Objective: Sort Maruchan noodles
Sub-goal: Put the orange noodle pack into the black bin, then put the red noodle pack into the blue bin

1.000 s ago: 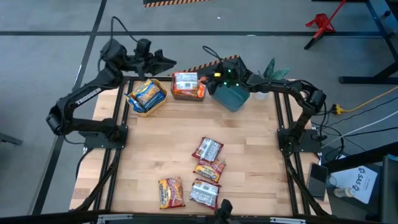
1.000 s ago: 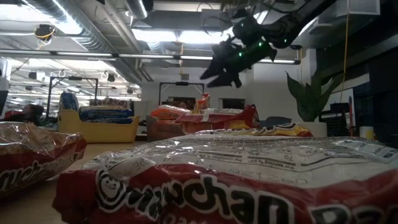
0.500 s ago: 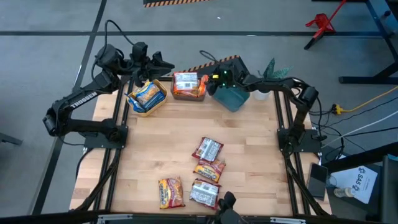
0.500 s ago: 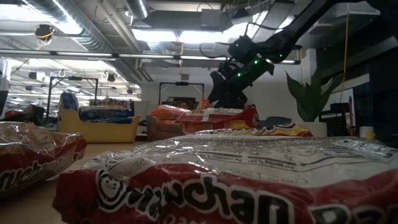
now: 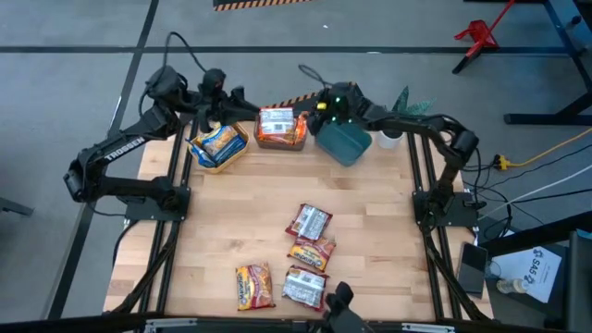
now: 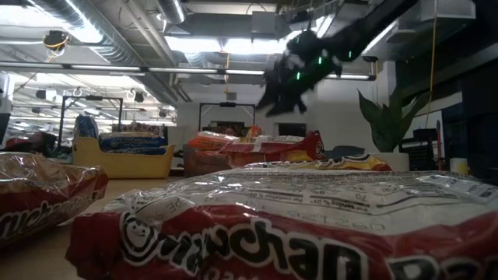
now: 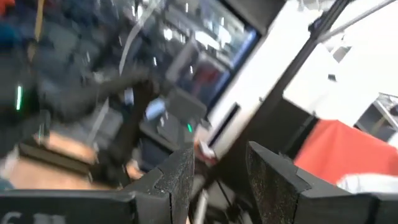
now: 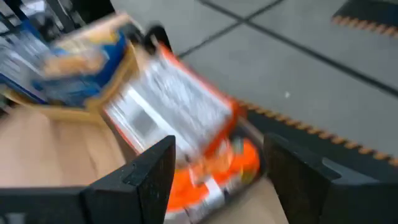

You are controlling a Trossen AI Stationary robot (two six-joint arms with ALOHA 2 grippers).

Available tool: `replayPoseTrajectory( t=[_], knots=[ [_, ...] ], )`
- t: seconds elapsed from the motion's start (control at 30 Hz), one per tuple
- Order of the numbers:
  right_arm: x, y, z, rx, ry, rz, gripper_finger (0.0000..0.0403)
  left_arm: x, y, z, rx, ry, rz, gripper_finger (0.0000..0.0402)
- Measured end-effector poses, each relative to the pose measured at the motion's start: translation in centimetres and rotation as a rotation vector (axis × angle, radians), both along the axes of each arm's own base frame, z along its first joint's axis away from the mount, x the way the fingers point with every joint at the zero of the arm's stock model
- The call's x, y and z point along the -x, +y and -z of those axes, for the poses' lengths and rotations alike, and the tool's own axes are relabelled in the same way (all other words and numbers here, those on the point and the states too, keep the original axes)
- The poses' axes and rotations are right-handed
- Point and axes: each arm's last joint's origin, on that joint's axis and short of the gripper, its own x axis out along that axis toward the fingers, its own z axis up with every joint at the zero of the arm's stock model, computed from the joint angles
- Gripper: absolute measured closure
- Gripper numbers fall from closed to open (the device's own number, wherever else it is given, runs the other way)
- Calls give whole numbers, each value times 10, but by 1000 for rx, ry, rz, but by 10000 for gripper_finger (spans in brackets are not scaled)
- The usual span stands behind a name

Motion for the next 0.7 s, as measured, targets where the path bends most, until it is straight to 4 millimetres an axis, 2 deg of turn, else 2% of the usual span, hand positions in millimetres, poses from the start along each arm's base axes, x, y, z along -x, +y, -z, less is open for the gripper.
replayPoseTrajectory(
  t=[0.17, 0.27, 0.4, 0.5, 0.7],
  knots=[
    [11, 18, -53, -28, 64, -53, 171, -11, -15, 17, 19, 145, 85, 262],
    [17, 43, -67, -114, 154, -129, 171, -18, -27, 36, 34, 293, 80, 262],
    [24, 90, -54, -250, 329, -264, 171, -21, -40, 59, -19, 498, 2, 262],
    [28, 131, -41, -265, 397, -366, 171, -24, -48, 62, -52, 527, 13, 262],
    [39, 206, 17, -138, 546, -494, 171, -30, -60, 64, -138, 514, 14, 262]
  ],
)
